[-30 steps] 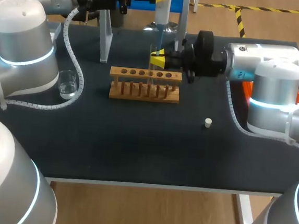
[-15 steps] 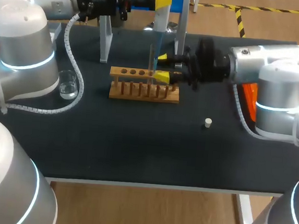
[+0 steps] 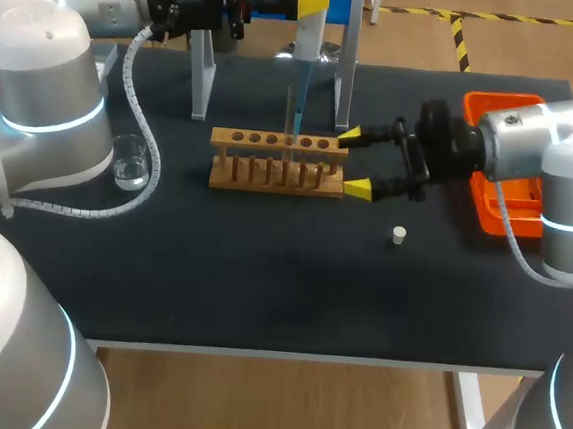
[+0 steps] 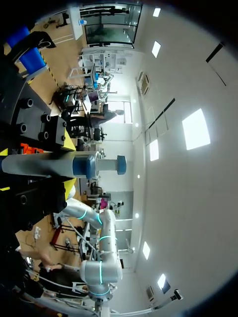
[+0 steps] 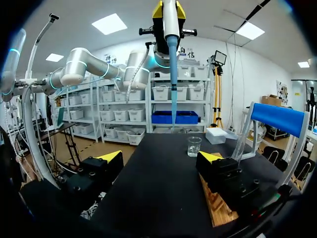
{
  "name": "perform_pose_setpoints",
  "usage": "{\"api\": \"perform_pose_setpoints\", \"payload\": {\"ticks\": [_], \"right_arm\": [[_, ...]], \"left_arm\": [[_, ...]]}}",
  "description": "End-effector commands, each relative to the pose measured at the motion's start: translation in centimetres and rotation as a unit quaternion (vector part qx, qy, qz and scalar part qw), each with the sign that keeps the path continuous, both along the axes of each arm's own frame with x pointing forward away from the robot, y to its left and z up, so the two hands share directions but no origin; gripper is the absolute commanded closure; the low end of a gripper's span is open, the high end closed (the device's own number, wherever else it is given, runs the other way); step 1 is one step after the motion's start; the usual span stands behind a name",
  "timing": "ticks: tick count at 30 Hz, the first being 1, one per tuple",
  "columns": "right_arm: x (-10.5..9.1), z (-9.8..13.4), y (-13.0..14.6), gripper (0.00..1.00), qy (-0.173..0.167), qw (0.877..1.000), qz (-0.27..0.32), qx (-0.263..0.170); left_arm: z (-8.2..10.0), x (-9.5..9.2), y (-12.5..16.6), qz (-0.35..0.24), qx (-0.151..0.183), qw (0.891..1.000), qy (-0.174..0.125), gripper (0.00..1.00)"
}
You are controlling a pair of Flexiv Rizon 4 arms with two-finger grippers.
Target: Invert the test tube, pick up the pipette, mount the tip to pipette, aspirate from beaker and dispense into the tube, eject the tip, return the pipette, and cap with the stopper.
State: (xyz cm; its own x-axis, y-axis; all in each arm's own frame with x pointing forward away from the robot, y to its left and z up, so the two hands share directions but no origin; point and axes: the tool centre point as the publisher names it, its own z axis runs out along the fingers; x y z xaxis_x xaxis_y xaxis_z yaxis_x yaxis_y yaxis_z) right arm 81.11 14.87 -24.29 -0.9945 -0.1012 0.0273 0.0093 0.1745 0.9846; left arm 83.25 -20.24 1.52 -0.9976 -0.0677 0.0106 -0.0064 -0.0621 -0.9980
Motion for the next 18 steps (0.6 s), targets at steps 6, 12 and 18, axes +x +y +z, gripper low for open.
{"api": "perform_pose_setpoints", "payload": {"ticks": [6,12,18], "right_arm": [[-0.82,0.21,-1.29,0.00,0.000,1.000,0.003,-0.005],[-0.82,0.21,-1.29,0.00,0.000,1.000,0.003,-0.005],[-0.82,0.21,-1.29,0.00,0.000,1.000,0.003,-0.005]], "left_arm": [[0.02,0.03,0.00,0.000,0.000,1.000,0.000,1.00],[0.02,0.03,0.00,0.000,0.000,1.000,0.000,1.00],[0.02,0.03,0.00,0.000,0.000,1.000,0.000,1.00]]}}
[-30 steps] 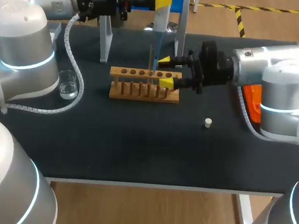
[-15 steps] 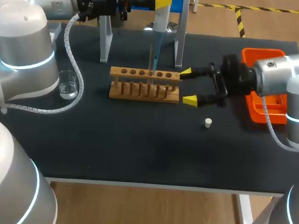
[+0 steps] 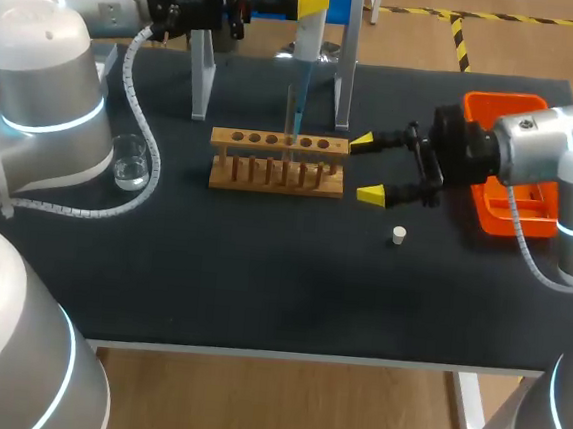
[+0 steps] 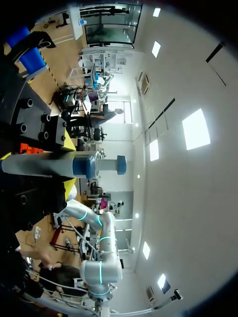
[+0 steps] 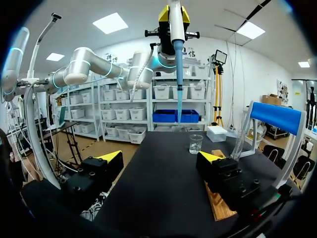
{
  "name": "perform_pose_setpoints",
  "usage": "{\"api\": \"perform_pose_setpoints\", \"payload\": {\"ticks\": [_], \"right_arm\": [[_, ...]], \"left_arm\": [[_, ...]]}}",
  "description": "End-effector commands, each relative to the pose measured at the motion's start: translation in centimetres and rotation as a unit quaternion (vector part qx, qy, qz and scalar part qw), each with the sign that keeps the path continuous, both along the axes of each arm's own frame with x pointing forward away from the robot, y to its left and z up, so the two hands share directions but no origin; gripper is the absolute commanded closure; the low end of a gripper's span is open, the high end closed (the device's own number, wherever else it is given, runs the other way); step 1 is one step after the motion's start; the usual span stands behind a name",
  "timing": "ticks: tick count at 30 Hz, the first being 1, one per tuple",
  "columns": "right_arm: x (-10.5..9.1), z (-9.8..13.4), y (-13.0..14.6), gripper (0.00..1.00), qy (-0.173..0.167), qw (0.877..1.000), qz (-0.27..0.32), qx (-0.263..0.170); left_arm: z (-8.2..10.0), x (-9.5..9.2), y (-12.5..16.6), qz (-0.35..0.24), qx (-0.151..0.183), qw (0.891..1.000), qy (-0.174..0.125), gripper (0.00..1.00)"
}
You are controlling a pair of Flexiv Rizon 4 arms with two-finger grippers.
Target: Invert the test tube, pick up the pipette, mount the tip to pipette, aspirate from beaker and dispense into the tube, eject the tip, return the pipette, and cap with the stopper.
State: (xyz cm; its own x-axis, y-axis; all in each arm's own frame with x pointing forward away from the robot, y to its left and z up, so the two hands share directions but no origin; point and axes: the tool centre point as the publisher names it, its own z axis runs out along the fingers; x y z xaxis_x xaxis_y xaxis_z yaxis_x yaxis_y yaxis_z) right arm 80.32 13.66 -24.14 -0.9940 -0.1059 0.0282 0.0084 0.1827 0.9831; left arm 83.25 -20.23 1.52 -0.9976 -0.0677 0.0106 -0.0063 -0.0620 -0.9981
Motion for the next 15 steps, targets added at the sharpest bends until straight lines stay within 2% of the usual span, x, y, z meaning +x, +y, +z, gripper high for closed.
{"api": "perform_pose_setpoints", "payload": {"ticks": [1,6,15], "right_arm": [[0.0,0.1,-0.1,0.00,0.000,1.000,0.001,-0.001],[0.0,0.1,-0.1,0.00,0.000,1.000,0.001,-0.001],[0.0,0.1,-0.1,0.00,0.000,1.000,0.001,-0.001]], "left_arm": [[0.0,0.0,0.0,0.000,0.000,1.000,0.000,1.00],[0.0,0.0,0.0,0.000,0.000,1.000,0.000,1.00],[-1.3,0.8,6.5,0.018,0.016,0.999,-0.033,1.00]]}}
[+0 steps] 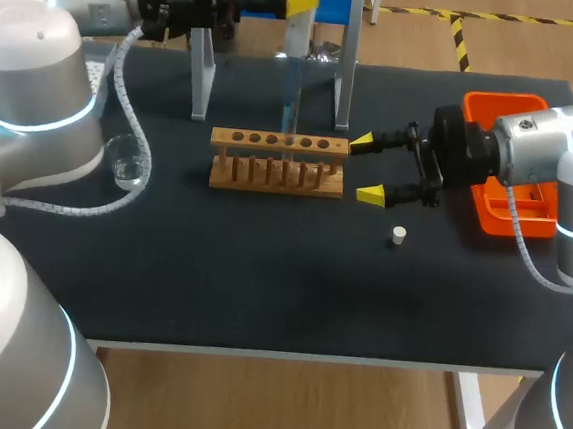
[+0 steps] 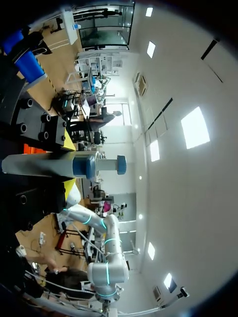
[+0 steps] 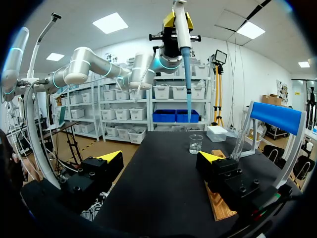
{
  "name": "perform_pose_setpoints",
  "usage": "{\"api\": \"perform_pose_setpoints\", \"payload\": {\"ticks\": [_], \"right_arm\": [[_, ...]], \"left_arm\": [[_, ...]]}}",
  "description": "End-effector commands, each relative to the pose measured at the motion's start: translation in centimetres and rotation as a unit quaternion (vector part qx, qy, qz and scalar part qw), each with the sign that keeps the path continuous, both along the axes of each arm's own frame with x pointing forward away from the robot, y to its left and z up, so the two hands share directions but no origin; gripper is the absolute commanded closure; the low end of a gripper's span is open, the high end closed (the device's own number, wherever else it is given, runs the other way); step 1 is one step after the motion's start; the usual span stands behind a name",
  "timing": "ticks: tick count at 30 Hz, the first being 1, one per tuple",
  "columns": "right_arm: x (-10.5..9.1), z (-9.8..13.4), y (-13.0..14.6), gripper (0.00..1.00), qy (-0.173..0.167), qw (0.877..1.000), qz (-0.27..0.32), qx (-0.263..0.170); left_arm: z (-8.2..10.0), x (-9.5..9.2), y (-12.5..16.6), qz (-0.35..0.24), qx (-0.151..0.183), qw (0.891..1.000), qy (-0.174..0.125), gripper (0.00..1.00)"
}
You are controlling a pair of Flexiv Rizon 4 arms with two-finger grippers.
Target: Invert the test tube, pick up the pipette, mount the tip to pipette, aspirate from beaker and dispense into the tube, eject the tip, return the pipette, and cap with the stopper.
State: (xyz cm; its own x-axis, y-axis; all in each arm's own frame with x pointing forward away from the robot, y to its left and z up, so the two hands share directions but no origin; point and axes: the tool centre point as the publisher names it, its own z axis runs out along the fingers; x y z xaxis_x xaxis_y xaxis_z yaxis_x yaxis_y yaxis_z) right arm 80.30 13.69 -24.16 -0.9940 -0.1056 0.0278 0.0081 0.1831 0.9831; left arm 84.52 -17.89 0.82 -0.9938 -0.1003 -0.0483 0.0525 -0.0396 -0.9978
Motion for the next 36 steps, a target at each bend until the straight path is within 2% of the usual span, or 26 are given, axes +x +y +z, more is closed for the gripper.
{"api": "perform_pose_setpoints", "payload": {"ticks": [1,8,16,20,22,25,36], "right_arm": [[0.0,0.1,-0.1,0.00,0.000,1.000,0.001,-0.001],[0.0,0.1,-0.1,0.00,0.000,1.000,0.001,-0.001],[0.0,0.1,-0.1,0.00,0.000,1.000,0.001,-0.001],[0.0,0.1,-0.1,0.00,0.000,1.000,0.001,-0.001],[0.0,0.1,-0.1,0.00,0.000,1.000,0.001,-0.001],[0.0,0.1,-0.1,0.00,0.000,1.000,0.001,-0.001],[0.0,0.1,-0.1,0.00,0.000,1.000,0.001,-0.001]], "left_arm": [[-0.8,-0.3,5.0,0.002,0.003,1.000,-0.004,1.00],[-2.9,0.9,11.1,0.039,0.007,0.999,0.002,1.00],[-3.8,2.4,16.3,0.070,0.008,0.997,-0.013,1.00],[-4.0,3.2,18.2,0.081,0.010,0.996,-0.018,1.00],[-4.2,3.5,19.3,0.089,-0.005,0.996,-0.021,1.00],[-4.8,3.9,20.5,0.095,-0.004,0.995,-0.017,1.00],[-6.1,5.4,22.8,0.110,-0.011,0.994,-0.009,1.00]]}}
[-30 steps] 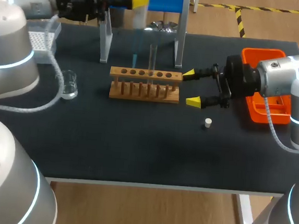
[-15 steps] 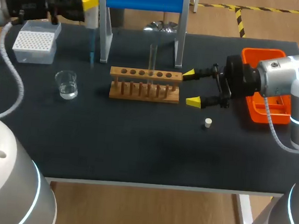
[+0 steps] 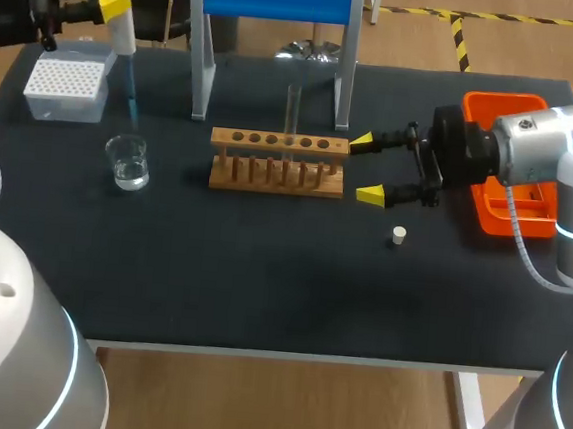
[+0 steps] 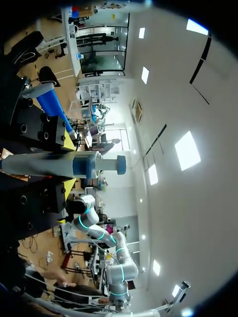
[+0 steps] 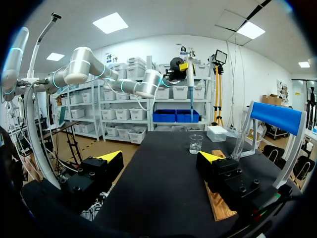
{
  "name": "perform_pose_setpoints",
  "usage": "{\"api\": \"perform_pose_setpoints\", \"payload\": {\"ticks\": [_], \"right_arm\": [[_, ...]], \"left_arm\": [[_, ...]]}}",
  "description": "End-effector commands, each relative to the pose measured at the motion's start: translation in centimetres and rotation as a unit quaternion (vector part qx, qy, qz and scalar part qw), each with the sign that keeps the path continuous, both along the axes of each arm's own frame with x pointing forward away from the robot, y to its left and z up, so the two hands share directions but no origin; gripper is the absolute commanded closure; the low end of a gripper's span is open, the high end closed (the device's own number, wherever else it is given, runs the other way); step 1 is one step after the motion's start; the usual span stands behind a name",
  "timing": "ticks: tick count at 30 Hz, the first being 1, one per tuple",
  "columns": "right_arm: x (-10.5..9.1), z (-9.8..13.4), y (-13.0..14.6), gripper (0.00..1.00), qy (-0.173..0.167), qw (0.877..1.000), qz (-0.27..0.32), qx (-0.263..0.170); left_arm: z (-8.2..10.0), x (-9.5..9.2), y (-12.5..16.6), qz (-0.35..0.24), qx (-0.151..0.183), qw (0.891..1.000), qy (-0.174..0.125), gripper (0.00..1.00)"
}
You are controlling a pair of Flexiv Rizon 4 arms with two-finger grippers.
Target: Invert the test tube, pick up the pipette, mount the tip to pipette, aspirate from beaker and dispense into the tube, eject the tip, return the pipette, and cap with the stopper.
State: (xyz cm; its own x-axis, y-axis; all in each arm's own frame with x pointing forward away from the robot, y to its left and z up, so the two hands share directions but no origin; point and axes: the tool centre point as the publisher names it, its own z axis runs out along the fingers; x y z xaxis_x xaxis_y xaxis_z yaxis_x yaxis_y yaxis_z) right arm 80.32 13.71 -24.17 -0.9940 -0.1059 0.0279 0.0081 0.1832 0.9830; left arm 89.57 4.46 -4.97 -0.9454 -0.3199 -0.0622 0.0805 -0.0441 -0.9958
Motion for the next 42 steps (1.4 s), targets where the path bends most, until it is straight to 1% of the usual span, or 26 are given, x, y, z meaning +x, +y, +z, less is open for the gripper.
{"api": "perform_pose_setpoints", "payload": {"ticks": [1,8,10,11,18,26,37,41,42], "right_arm": [[0.0,0.1,-0.1,0.00,0.000,1.000,0.001,-0.001],[0.0,0.1,-0.1,0.00,0.000,1.000,0.001,-0.001],[0.0,0.1,-0.1,0.00,0.000,1.000,0.001,-0.001],[0.0,0.1,-0.1,0.00,0.000,1.000,0.001,-0.001],[0.0,0.1,-0.1,0.00,0.000,1.000,0.001,-0.001],[0.0,0.1,-0.1,0.00,0.000,1.000,0.001,-0.001],[0.0,0.1,-0.1,0.00,0.000,1.000,0.001,-0.001],[0.0,0.1,-0.1,0.00,0.000,1.000,0.001,-0.001],[0.0,0.1,-0.1,0.00,0.000,1.000,0.001,-0.001]], "left_arm": [[-0.4,0.5,0.6,-0.002,-0.002,1.000,0.001,1.00],[-1.0,1.2,1.2,0.003,-0.007,1.000,0.003,1.00],[-1.2,1.2,1.3,0.004,-0.010,1.000,0.001,1.00],[-1.3,1.2,1.3,0.005,-0.018,1.000,-0.002,1.00],[-1.9,1.0,1.7,0.008,-0.022,1.000,-0.001,1.00],[-2.3,1.1,1.9,0.007,-0.016,1.000,0.011,1.00],[-2.6,1.2,2.2,0.009,-0.016,1.000,0.018,1.00],[-2.8,1.3,2.4,0.013,-0.015,0.999,0.034,1.00],[-2.9,1.4,2.4,0.013,-0.016,0.999,0.034,1.00]]}}
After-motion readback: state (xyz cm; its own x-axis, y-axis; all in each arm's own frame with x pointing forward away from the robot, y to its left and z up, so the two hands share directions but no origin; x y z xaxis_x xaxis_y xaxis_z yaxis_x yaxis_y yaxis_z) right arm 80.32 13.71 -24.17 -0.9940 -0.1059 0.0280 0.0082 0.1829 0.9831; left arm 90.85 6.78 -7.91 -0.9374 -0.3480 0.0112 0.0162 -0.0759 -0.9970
